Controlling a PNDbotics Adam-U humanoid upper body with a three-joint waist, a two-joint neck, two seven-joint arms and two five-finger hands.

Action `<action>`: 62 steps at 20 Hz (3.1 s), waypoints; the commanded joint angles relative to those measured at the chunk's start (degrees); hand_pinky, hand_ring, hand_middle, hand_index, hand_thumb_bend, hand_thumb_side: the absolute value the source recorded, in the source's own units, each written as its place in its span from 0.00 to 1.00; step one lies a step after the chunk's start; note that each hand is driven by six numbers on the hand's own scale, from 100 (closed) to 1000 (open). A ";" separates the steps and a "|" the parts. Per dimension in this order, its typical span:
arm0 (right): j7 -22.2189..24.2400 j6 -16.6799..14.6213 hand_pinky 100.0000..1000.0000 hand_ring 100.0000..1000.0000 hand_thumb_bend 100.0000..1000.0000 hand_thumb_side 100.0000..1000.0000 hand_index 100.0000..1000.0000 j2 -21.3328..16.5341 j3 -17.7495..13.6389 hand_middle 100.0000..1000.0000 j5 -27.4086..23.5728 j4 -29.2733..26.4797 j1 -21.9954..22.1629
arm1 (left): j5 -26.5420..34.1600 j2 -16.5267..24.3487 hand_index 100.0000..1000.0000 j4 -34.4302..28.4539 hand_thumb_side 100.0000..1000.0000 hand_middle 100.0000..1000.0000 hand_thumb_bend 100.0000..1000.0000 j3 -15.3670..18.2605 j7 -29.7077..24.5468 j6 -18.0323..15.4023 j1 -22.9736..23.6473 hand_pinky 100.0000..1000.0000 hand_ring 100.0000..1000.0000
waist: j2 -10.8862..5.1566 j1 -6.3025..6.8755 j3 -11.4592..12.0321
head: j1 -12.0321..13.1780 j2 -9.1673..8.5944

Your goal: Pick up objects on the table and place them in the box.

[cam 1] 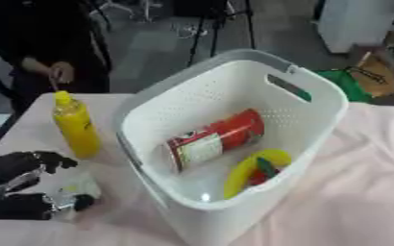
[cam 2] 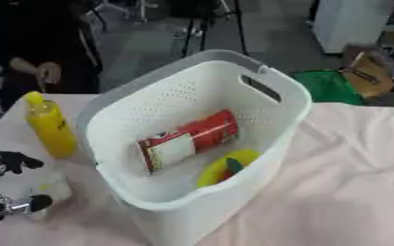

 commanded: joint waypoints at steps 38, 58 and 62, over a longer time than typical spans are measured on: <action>0.04 -1.22 0.70 0.50 0.00 0.83 0.71 0.24 0.55 0.50 -1.63 -0.97 -0.29 | -11.33 2.64 0.98 2.93 0.91 0.89 0.68 0.40 -4.78 9.50 -1.81 0.79 0.89 | -0.12 -0.60 -1.51 | 1.16 -1.37; 0.06 -1.36 0.70 0.50 0.00 0.81 0.71 0.76 0.63 0.50 -2.07 -0.97 -0.18 | -5.54 3.09 0.98 14.56 0.84 0.89 0.74 -0.09 -3.36 4.95 -4.76 0.81 0.89 | 0.19 -1.07 -2.17 | 1.73 -1.91; 0.15 -1.41 0.70 0.50 0.00 0.81 0.71 0.84 0.67 0.50 -2.15 -0.97 -0.20 | -6.28 2.94 0.97 16.38 0.84 0.89 0.73 -0.58 -2.17 3.93 -5.42 0.79 0.89 | 0.28 -1.12 -2.29 | 1.80 -1.95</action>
